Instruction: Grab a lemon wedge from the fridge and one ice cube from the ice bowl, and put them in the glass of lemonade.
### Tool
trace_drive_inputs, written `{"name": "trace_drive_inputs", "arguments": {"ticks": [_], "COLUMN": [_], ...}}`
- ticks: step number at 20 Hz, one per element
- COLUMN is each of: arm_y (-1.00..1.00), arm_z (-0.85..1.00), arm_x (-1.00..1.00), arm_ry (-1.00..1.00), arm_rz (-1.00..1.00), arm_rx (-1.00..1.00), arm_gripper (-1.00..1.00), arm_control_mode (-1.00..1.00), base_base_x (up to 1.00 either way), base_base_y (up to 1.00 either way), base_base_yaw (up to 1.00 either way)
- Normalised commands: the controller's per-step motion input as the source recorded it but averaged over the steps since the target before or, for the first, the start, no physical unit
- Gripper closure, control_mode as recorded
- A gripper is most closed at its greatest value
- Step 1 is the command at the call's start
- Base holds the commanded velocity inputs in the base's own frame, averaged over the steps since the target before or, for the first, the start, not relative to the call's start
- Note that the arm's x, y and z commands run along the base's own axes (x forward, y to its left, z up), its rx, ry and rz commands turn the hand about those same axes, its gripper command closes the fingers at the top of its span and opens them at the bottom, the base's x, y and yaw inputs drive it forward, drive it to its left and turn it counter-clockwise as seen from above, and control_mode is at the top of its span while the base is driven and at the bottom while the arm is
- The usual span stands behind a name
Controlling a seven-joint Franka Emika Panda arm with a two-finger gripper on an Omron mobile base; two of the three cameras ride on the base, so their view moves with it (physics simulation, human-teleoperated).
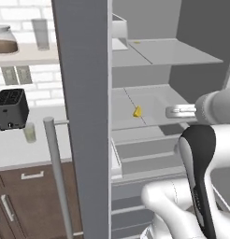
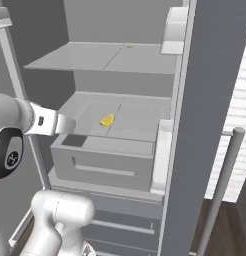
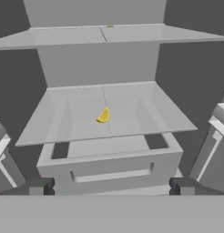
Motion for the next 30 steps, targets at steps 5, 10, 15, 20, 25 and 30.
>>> {"name": "trace_drive_inputs", "arguments": {"ticks": [5, 10, 15, 20, 25, 30], "arm_y": [0.00, -0.02, 0.00, 0.00, 0.00, 0.00], "arm_z": [0.00, -0.03, -0.46, -0.45, -0.24, -0.31], "arm_x": [0.00, 0.00, 0.33, 0.61, 0.98, 0.61], "arm_ry": [0.00, 0.00, 0.10, 0.15, 0.02, -0.03], "arm_rz": [0.00, 0.00, 0.00, 0.00, 0.00, 0.00], "arm_rx": [0.00, 0.00, 0.00, 0.00, 0.01, 0.00], "arm_gripper": [-1.00, -1.00, -1.00, -1.00, -1.00, -1.00], "arm_control_mode": [1.00, -1.00, -1.00, -1.00, -1.00, -1.00], "base_base_x": [0.72, 0.14, 0.00, 0.00, 0.00, 0.00], "base_base_y": [0.00, -0.11, 0.00, 0.00, 0.00, 0.00], "base_base_yaw": [0.01, 0.01, 0.00, 0.00, 0.00, 0.00]}}
